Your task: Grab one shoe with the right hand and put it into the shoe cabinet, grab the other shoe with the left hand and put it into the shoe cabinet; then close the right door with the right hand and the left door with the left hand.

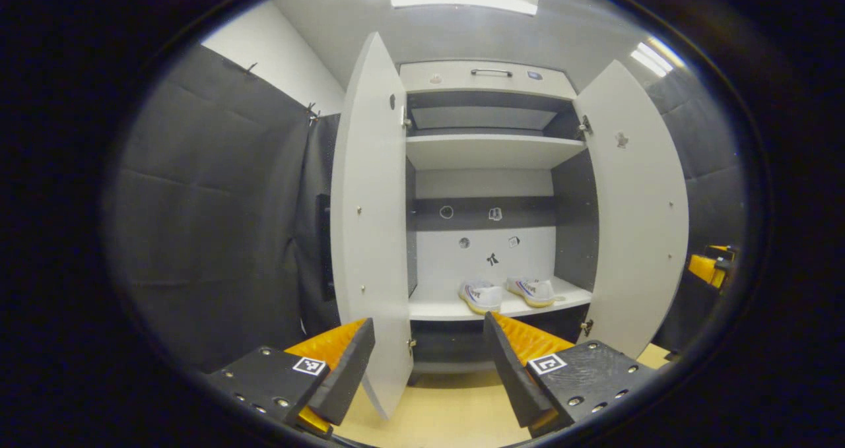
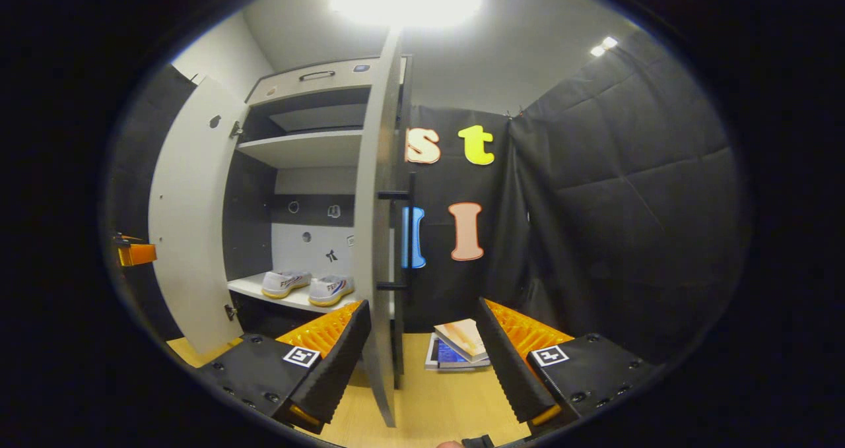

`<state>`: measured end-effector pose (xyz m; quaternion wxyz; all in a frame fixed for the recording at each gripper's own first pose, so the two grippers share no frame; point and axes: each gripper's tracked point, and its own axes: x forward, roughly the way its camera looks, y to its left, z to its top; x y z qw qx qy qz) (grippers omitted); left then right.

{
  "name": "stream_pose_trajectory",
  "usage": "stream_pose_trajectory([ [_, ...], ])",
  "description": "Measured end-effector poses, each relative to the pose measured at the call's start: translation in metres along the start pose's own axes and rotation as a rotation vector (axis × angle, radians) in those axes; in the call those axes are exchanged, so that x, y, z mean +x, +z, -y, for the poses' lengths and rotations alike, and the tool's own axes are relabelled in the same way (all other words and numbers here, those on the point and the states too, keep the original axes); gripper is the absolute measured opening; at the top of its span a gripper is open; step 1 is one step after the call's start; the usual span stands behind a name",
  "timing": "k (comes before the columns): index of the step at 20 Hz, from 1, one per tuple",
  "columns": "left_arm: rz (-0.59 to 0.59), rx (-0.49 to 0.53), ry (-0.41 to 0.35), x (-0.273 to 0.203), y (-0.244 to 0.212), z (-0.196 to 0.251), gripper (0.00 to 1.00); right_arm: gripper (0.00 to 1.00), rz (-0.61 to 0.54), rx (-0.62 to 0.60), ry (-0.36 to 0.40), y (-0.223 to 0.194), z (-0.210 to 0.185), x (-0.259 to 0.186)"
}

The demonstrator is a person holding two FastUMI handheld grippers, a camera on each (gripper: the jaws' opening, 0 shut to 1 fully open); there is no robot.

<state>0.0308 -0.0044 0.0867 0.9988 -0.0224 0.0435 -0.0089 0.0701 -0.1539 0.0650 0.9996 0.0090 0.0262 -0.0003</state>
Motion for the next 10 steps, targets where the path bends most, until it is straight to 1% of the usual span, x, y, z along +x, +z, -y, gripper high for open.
stream_pose_trajectory([
  [3,0.003,-0.005,0.029,-0.004,0.001,-0.016,0.94,1.00,0.019,0.008,-0.108,0.011,0.028,0.015],
  [4,0.003,-0.008,0.037,-0.003,0.001,-0.021,1.00,1.00,0.023,0.012,-0.138,0.013,0.036,0.018],
  [5,0.002,-0.009,0.044,-0.004,0.000,-0.026,0.94,1.00,0.023,0.014,-0.167,0.014,0.042,0.022],
  [6,-0.001,-0.009,0.053,-0.005,-0.001,-0.033,0.94,0.99,0.023,0.014,-0.194,0.015,0.045,0.026],
  [7,-0.003,-0.010,0.062,-0.007,-0.002,-0.040,0.94,0.99,0.018,0.013,-0.215,0.016,0.048,0.030],
  [9,-0.005,-0.011,0.082,-0.010,-0.003,-0.055,0.88,0.99,0.005,0.019,-0.239,0.015,0.047,0.036],
  [10,-0.004,-0.013,0.093,-0.012,-0.003,-0.065,0.94,0.99,0.003,0.023,-0.240,0.017,0.043,0.039],
])
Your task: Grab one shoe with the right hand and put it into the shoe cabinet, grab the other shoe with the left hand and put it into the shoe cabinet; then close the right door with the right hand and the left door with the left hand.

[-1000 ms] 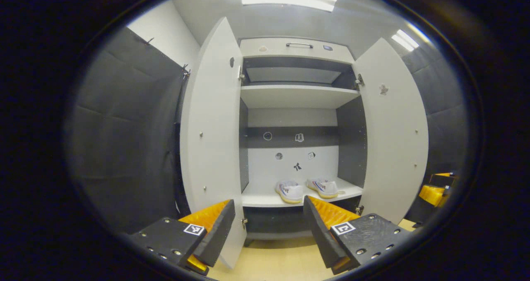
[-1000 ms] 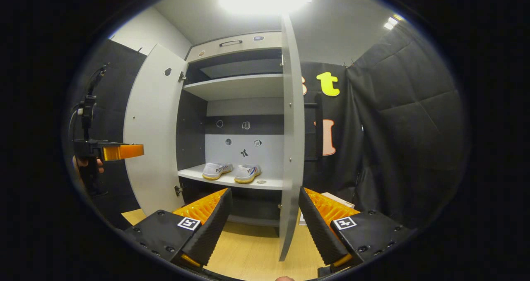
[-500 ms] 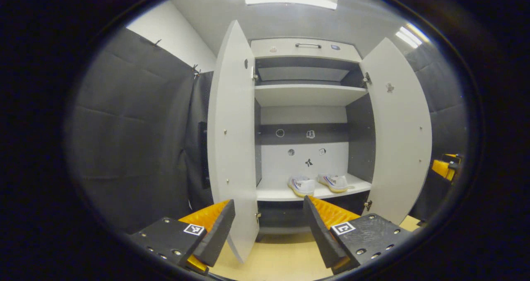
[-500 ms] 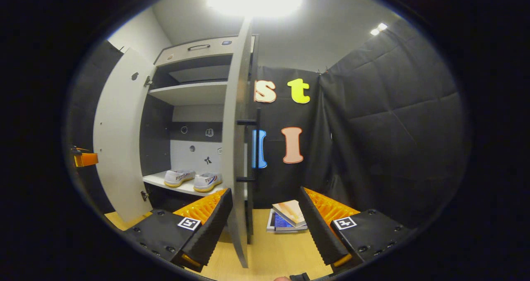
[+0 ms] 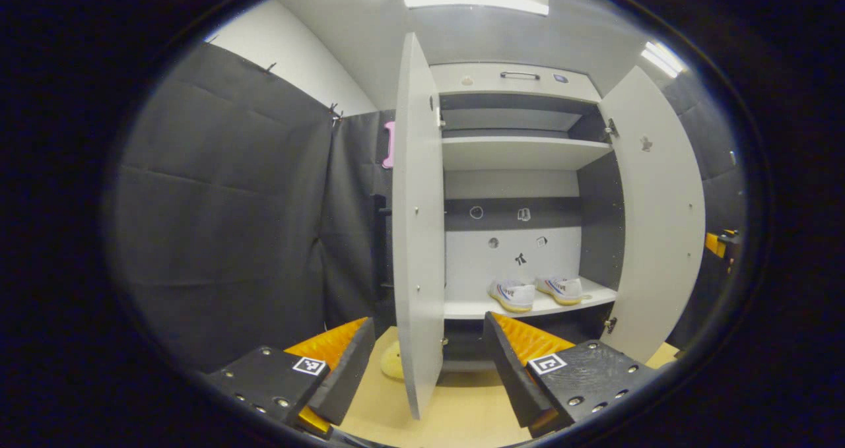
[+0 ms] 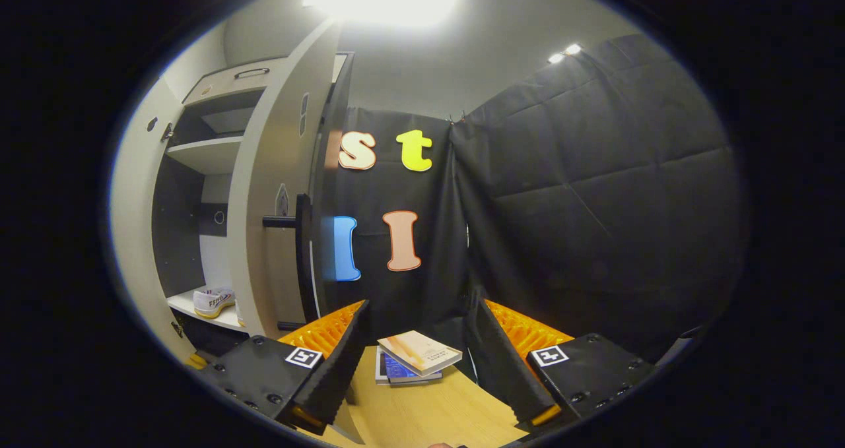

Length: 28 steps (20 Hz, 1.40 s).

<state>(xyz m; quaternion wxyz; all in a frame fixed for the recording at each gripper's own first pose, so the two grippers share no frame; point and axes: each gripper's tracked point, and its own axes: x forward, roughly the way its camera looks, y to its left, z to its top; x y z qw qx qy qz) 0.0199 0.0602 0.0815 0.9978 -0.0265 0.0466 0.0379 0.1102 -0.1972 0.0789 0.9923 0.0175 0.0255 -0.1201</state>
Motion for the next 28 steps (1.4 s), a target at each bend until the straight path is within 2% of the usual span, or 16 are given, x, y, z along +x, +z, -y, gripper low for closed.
stream_pose_trajectory([
  [3,0.001,-0.003,0.039,0.000,-0.002,-0.030,0.89,0.99,0.000,-0.005,0.008,0.002,-0.017,0.003],
  [4,-0.002,-0.005,0.049,0.001,-0.003,-0.039,1.00,0.99,0.006,-0.023,-0.012,0.003,-0.020,0.001],
  [5,-0.004,-0.008,0.060,0.001,-0.003,-0.049,0.94,0.91,0.011,-0.043,-0.020,0.004,-0.019,0.003],
  [6,-0.004,-0.011,0.067,0.003,-0.003,-0.058,0.94,0.96,0.012,-0.058,-0.014,0.004,-0.023,0.001],
  [8,-0.003,-0.011,0.076,0.008,-0.005,-0.071,0.94,0.91,0.003,-0.051,-0.002,0.005,-0.031,-0.002],
  [11,-0.003,-0.008,0.083,0.014,-0.005,-0.090,0.94,0.96,0.004,-0.046,-0.002,0.005,-0.044,-0.009],
  [13,-0.010,-0.015,0.081,0.018,-0.009,-0.097,0.94,0.96,0.007,-0.055,0.007,0.005,-0.056,-0.015],
  [14,-0.013,-0.017,0.079,0.020,-0.011,-0.100,0.89,0.91,0.008,-0.058,0.013,0.005,-0.061,-0.017],
  [15,-0.016,-0.017,0.076,0.021,-0.012,-0.104,0.88,0.96,0.009,-0.058,0.018,0.005,-0.066,-0.020],
  [17,-0.024,-0.017,0.065,0.025,-0.016,-0.110,0.94,0.91,0.007,-0.048,0.024,0.004,-0.076,-0.023],
  [19,-0.031,-0.013,0.056,0.029,-0.018,-0.117,1.00,0.95,0.007,-0.038,0.033,0.003,-0.085,-0.026],
  [21,-0.031,-0.011,0.050,0.035,-0.019,-0.122,0.94,0.91,0.009,-0.034,0.049,0.002,-0.097,-0.029],
  [24,-0.032,-0.023,0.038,0.041,-0.019,-0.130,0.94,0.91,0.010,-0.036,0.061,0.002,-0.115,-0.032],
  [25,-0.031,-0.024,0.036,0.043,-0.020,-0.134,0.94,0.96,0.010,-0.037,0.066,0.001,-0.121,-0.032],
  [27,-0.028,-0.025,0.034,0.047,-0.020,-0.141,1.00,0.96,0.009,-0.040,0.080,0.001,-0.135,-0.035],
  [28,-0.027,-0.027,0.033,0.049,-0.021,-0.142,0.96,0.91,0.013,-0.034,0.092,0.002,-0.142,-0.034],
])
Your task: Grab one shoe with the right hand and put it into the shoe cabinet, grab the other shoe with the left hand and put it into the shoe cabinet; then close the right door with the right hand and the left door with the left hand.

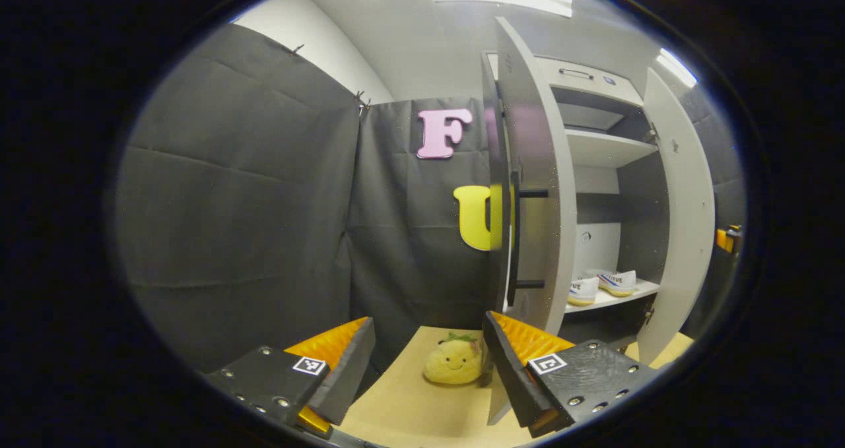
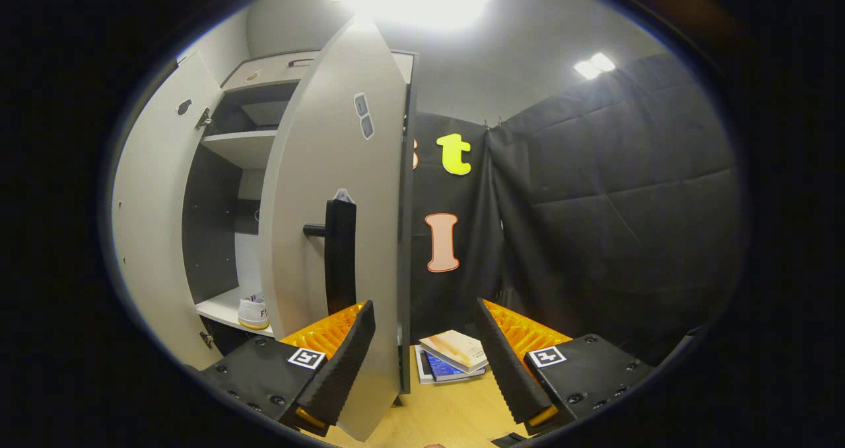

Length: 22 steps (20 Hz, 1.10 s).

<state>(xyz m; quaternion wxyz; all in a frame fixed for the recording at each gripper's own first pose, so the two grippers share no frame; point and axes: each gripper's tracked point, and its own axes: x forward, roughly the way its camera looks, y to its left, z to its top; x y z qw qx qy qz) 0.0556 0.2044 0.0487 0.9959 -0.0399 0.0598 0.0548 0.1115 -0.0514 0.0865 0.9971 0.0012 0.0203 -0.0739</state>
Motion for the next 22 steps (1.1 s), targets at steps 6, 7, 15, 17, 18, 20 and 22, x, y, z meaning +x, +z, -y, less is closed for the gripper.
stream_pose_trajectory([
  [6,-0.006,-0.016,0.004,0.009,-0.004,-0.017,0.88,0.96,0.006,-0.014,0.087,0.001,-0.051,0.009],
  [7,-0.008,-0.020,0.004,0.009,-0.006,-0.021,0.88,0.96,0.009,-0.020,0.100,0.001,-0.059,0.013],
  [15,-0.013,-0.037,0.012,0.014,-0.009,-0.030,0.88,0.96,-0.003,-0.029,0.129,-0.003,-0.083,0.026],
  [17,-0.008,-0.045,0.007,0.018,-0.008,-0.031,0.88,0.96,-0.010,-0.019,0.122,-0.004,-0.081,0.026],
  [18,-0.007,-0.050,0.003,0.021,-0.006,-0.031,0.88,0.97,-0.011,-0.015,0.111,-0.004,-0.079,0.025],
  [20,-0.001,-0.062,-0.015,0.029,0.000,-0.029,0.88,0.99,0.000,-0.020,0.082,-0.003,-0.069,0.019],
  [22,0.008,-0.076,-0.035,0.046,0.010,-0.022,0.88,0.99,0.006,-0.042,0.047,-0.003,-0.055,0.010],
])
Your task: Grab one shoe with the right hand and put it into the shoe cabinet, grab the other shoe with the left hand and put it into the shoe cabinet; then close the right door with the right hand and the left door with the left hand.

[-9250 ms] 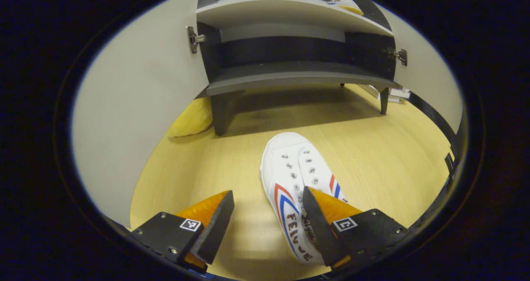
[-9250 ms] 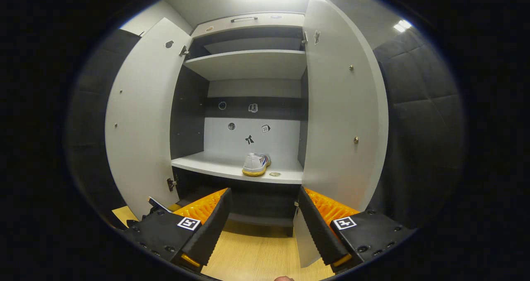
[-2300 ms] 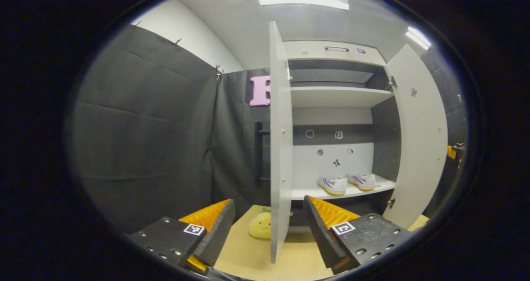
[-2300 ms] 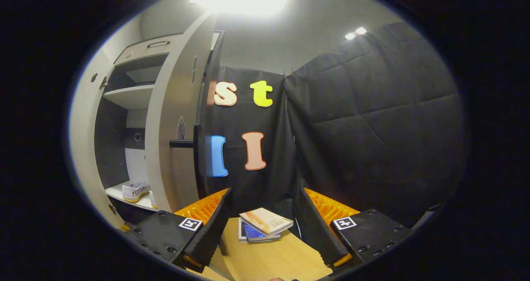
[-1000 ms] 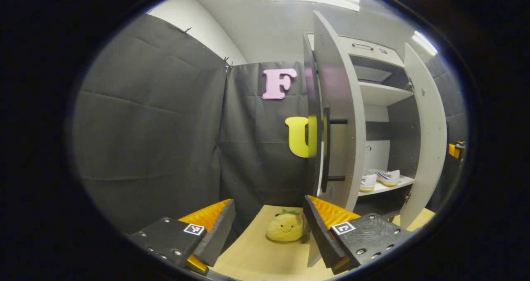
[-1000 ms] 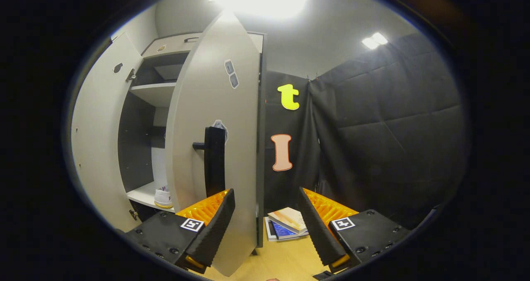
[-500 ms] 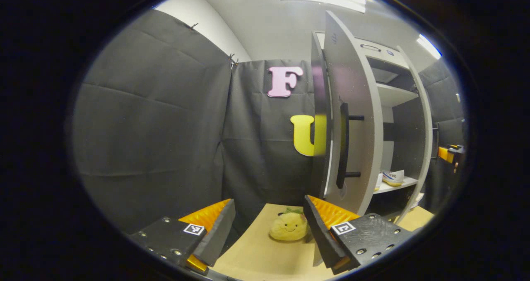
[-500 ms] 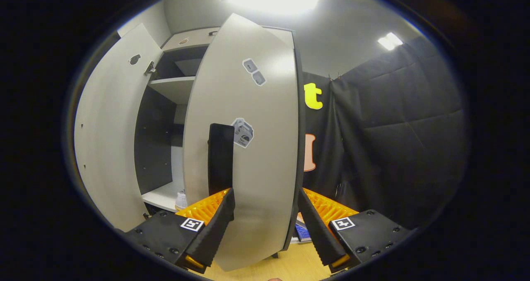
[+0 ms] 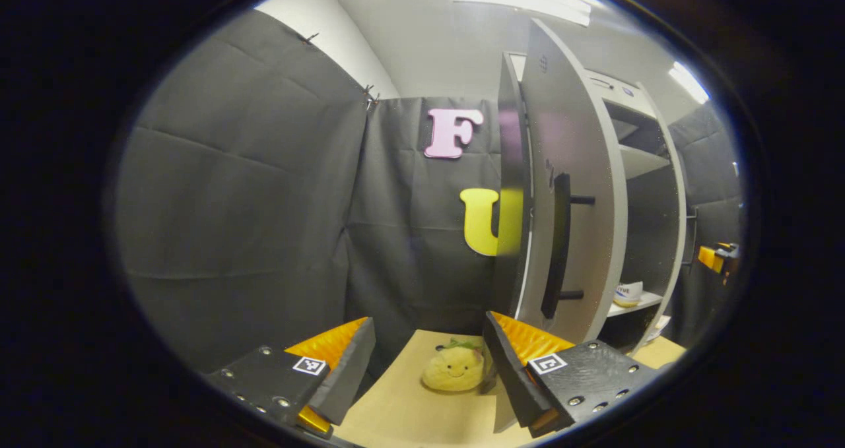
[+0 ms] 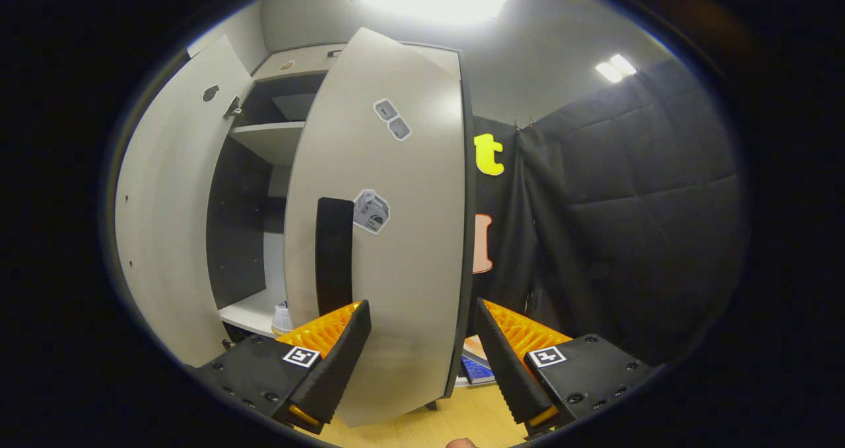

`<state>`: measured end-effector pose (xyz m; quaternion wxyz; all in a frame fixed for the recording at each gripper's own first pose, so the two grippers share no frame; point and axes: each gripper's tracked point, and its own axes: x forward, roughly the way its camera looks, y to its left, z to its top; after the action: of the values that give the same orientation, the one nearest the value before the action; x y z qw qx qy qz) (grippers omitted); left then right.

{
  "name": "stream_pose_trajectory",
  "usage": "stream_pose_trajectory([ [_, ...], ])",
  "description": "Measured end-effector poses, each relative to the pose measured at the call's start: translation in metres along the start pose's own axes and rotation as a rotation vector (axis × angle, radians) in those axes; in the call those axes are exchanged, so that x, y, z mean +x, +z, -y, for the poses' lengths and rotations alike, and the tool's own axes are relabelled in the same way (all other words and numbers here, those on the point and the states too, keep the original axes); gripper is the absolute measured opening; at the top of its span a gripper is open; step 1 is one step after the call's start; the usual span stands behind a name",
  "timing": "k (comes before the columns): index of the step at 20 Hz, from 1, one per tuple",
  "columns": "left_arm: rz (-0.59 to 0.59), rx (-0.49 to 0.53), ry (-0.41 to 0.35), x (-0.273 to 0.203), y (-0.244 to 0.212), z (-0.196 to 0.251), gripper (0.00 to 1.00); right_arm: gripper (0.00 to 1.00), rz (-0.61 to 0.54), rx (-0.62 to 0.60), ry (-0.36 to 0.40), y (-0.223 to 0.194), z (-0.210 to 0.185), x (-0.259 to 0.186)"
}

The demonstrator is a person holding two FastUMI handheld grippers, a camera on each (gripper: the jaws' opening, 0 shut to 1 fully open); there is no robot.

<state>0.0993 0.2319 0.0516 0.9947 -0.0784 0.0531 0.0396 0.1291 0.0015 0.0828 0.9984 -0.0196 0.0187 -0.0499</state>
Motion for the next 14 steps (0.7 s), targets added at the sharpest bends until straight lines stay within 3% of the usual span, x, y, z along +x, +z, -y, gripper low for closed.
stream_pose_trajectory([
  [2,0.007,-0.012,-0.038,0.011,0.007,0.011,1.00,0.99,0.009,-0.007,-0.024,-0.001,0.011,-0.008],
  [7,0.032,-0.026,-0.098,0.026,0.021,0.049,0.94,0.99,-0.004,-0.018,-0.040,-0.015,0.039,-0.015],
  [8,0.035,-0.002,-0.072,0.023,0.021,0.051,0.97,0.99,-0.012,-0.015,-0.036,-0.019,0.045,-0.016],
  [9,0.051,0.030,-0.062,0.022,0.023,0.051,0.93,0.99,-0.021,-0.010,-0.027,-0.023,0.050,-0.016],
  [10,0.052,0.049,-0.045,0.021,0.024,0.052,0.99,0.99,-0.028,-0.011,-0.022,-0.026,0.058,-0.015],
  [14,0.054,0.065,0.016,0.018,0.026,0.062,1.00,0.99,-0.034,-0.006,-0.003,-0.030,0.082,-0.010],
])
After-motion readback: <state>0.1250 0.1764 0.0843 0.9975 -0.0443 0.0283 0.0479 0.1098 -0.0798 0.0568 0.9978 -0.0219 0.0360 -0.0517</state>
